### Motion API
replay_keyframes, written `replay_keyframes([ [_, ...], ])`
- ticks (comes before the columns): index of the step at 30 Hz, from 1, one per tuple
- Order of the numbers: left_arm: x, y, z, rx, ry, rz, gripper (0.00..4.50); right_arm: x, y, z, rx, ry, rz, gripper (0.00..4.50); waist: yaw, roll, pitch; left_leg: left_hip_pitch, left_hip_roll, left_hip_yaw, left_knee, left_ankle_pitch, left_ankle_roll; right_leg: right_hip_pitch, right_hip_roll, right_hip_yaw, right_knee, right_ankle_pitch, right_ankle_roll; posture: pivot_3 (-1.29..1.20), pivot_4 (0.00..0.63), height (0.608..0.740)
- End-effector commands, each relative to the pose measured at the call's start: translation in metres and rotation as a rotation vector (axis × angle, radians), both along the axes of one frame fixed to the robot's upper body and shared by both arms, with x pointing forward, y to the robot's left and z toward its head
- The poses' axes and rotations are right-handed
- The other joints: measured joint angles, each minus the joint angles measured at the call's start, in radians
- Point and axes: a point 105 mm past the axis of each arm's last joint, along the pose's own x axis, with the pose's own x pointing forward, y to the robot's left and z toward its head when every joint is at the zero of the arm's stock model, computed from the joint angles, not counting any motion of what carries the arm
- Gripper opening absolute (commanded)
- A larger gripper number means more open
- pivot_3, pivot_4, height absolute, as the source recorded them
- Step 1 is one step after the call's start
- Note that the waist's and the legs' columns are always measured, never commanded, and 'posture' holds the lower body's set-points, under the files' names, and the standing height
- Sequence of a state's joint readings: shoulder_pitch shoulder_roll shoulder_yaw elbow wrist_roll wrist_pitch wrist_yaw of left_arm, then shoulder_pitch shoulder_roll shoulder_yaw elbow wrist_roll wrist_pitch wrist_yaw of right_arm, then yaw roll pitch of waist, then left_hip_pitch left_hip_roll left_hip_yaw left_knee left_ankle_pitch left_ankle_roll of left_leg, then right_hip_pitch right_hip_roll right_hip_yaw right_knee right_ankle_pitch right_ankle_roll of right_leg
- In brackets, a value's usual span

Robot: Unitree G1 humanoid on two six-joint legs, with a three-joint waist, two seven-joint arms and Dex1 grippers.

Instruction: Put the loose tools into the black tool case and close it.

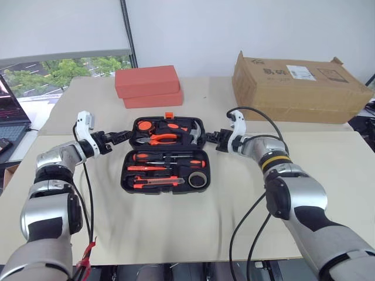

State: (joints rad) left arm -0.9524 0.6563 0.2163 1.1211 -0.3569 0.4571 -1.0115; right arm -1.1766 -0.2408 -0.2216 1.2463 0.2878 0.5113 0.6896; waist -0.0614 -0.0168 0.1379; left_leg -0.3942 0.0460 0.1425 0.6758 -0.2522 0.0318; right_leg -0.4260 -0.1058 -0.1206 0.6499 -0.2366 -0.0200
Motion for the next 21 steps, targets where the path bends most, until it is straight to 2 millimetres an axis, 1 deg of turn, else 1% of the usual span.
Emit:
replay_keyframes([
  [1,0.0023,0.0015,0.0173,-0.021,-0.054,-0.008,4.50,0.0077,0.0060,0.0373,0.066,-0.112,0.015,0.04,-0.003,0.000,0.000,0.000,0.000,0.000,0.000,0.000,0.000,0.000,0.000,0.000,0.000,0.000,0.000,0.00,0.150,0.712],
  [14,0.0013,0.0048,0.0141,-0.091,-0.022,0.018,4.50,0.0028,0.0064,0.0366,0.050,-0.130,0.077,0.04,-0.006,0.000,0.000,-0.002,0.000,0.000,0.000,0.000,0.000,-0.001,0.000,0.000,0.000,0.000,0.000,0.00,0.150,0.712],
  [17,0.0012,0.0028,0.0100,-0.081,-0.009,0.013,3.75,0.0000,0.0096,0.0381,0.055,-0.139,0.113,0.00,-0.008,0.000,0.000,-0.002,0.000,0.000,0.000,0.000,0.000,-0.002,0.000,0.000,0.000,0.000,0.000,0.00,0.150,0.712],
  [21,0.0010,-0.0013,0.0086,-0.080,-0.007,-0.007,2.30,-0.0012,0.0101,0.0374,0.048,-0.145,0.128,0.00,-0.009,0.000,0.000,-0.003,0.000,0.000,0.000,0.000,0.000,-0.002,0.000,0.000,0.000,0.000,0.000,0.00,0.150,0.712],
])
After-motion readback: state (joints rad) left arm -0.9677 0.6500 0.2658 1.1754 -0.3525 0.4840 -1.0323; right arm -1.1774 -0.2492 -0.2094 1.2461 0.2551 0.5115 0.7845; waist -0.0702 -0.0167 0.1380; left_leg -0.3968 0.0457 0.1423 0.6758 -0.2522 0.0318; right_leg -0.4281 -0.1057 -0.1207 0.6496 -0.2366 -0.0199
